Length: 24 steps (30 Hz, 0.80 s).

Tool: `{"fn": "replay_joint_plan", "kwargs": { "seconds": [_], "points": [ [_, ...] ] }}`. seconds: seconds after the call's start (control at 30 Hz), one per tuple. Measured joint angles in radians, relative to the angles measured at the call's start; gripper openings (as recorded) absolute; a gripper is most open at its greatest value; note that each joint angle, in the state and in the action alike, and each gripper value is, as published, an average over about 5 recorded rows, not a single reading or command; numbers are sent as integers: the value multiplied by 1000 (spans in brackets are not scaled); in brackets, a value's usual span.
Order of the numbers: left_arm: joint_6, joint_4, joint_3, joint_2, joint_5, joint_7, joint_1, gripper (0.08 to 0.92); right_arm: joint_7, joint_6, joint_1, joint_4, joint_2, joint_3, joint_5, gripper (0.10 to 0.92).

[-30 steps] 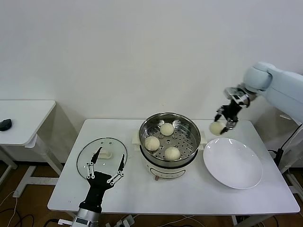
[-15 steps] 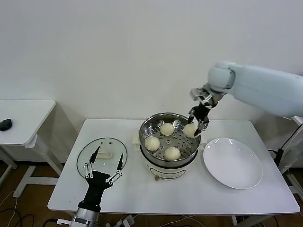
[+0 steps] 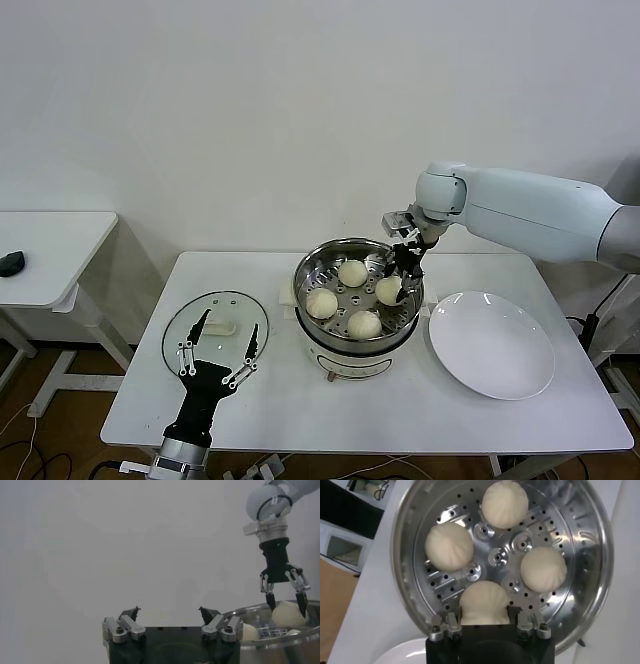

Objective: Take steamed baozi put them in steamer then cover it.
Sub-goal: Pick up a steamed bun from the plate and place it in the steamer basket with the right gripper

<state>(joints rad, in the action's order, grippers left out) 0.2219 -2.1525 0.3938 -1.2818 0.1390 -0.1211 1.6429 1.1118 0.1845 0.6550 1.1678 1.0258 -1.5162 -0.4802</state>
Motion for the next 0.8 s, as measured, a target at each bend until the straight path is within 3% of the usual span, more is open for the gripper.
{"fn": "replay_joint_plan", "kwargs": {
  "seconds": [0.33,0.63,0.8],
  "points": [
    [3,-1,2,-2,0,0,3,823,-19,7,-16,-13,15,-7,13,675],
    [5,-1,3,-3,0,-1,4,823,-24,9,-18,-6,8,-3,24,807],
    [4,-2,3,-4,1,-1,3,823,-29,7,-24,9,-8,17,23,822]
  ]
}}
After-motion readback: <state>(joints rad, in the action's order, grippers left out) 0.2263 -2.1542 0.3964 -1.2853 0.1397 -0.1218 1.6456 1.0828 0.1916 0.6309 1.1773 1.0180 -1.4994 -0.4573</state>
